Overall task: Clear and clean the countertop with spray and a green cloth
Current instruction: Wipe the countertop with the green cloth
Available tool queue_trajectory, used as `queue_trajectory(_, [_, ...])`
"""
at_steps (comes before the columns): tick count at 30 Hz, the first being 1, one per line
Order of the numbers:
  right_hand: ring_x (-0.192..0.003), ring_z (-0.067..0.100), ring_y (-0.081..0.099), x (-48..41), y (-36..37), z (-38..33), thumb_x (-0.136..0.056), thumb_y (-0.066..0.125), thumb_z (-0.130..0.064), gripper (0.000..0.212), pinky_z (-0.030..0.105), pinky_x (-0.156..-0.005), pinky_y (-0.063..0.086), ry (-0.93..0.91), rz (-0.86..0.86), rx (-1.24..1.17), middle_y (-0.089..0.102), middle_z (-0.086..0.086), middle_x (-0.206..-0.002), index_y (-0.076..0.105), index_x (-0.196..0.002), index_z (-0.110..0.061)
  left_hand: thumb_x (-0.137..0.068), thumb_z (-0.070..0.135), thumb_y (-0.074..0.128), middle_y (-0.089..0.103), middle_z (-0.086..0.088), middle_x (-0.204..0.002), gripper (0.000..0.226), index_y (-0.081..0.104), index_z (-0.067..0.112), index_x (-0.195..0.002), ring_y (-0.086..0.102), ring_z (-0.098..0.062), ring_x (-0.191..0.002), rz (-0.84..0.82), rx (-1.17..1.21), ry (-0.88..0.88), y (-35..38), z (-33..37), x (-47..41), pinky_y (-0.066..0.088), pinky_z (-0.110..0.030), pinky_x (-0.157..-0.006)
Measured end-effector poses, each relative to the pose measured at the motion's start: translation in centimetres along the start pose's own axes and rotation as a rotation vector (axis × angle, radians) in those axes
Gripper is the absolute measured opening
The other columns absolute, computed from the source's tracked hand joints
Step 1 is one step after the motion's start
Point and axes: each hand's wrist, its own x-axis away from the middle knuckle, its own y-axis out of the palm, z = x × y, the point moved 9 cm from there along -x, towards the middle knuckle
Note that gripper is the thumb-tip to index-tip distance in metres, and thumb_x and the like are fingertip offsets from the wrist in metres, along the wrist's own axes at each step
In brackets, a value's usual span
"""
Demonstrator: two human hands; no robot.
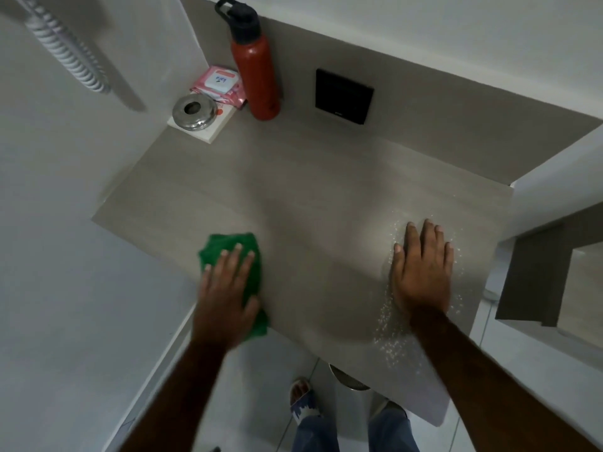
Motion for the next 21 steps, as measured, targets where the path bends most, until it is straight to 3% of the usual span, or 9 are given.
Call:
queue_trajectory(2, [-0.16,0.033,0.016,0.0,0.3,0.0,-0.11,0.018,-0.043,0.06,0.055,-0.129,0.018,0.004,-0.004,0.022,0.022,0.017,-0.17,0.025,-0.162,-0.015,-0.083,0.049,0.038,0.022,-0.01,-0.167,0.083,0.027,0.018,-0.159,0.023,-0.034,-0.153,0.012,-0.03,-0.118,-1.3,-3.5,-3.3,0.023,-0.059,-0.12])
queue_trajectory(4, [-0.16,0.034,0.017,-0.2,0.7,0.2,-0.11,0.018,-0.043,0.06,0.056,-0.128,0.019,0.016,-0.004,0.037,0.022,0.018,-0.17,0.025,-0.162,-0.014,-0.087,0.054,0.03,0.02,-0.01,-0.168,0.082,0.024,0.018,-0.16,0.019,-0.034,-0.154,0.06,0.009,-0.236,-2.4,-4.6,-7.2,0.017,-0.057,-0.122])
queue_trajectory(8, [-0.159,0.035,0.018,-0.3,1.2,0.5,-0.11,0.019,-0.041,0.06,0.056,-0.128,0.021,0.023,0.008,0.069,0.022,0.019,-0.17,0.026,-0.162,-0.013,-0.09,0.057,0.022,0.009,-0.01,-0.17,0.082,0.016,0.017,-0.161,0.008,-0.034,-0.156,0.121,0.047,-0.325,-3.5,-1.2,-15.2,0.005,-0.056,-0.124])
queue_trajectory(15, [-0.161,0.029,0.011,-0.3,1.7,0.7,-0.111,0.019,-0.043,0.062,0.052,-0.13,0.015,0.024,0.011,0.026,0.015,0.013,-0.173,0.015,-0.164,-0.011,-0.096,0.052,0.033,0.007,-0.008,-0.17,0.077,0.013,0.019,-0.162,0.006,-0.032,-0.156,0.09,-0.008,-0.029,-3.7,13.4,-25.3,0.003,-0.057,-0.124])
queue_trajectory(19, [-0.161,0.021,0.01,-0.1,0.4,0.6,-0.11,0.022,-0.043,0.063,0.047,-0.132,0.009,0.033,0.019,-0.184,0.017,0.007,-0.173,0.015,-0.165,-0.014,-0.094,0.052,0.029,0.004,-0.007,-0.17,0.078,0.01,0.019,-0.162,0.005,-0.031,-0.156,0.019,-0.08,0.245,-2.3,22.9,-22.2,0.005,-0.057,-0.125])
queue_trajectory(21, [-0.161,0.019,0.011,0.1,-0.8,0.9,-0.108,0.022,-0.044,0.064,0.047,-0.132,0.011,0.073,0.037,-0.398,0.015,0.005,-0.174,0.015,-0.165,-0.015,-0.096,0.052,0.032,0.001,-0.003,-0.171,0.075,0.01,0.021,-0.162,-0.001,-0.026,-0.157,-0.072,0.013,0.375,-1.5,25.5,-19.5,0.0,-0.053,-0.126])
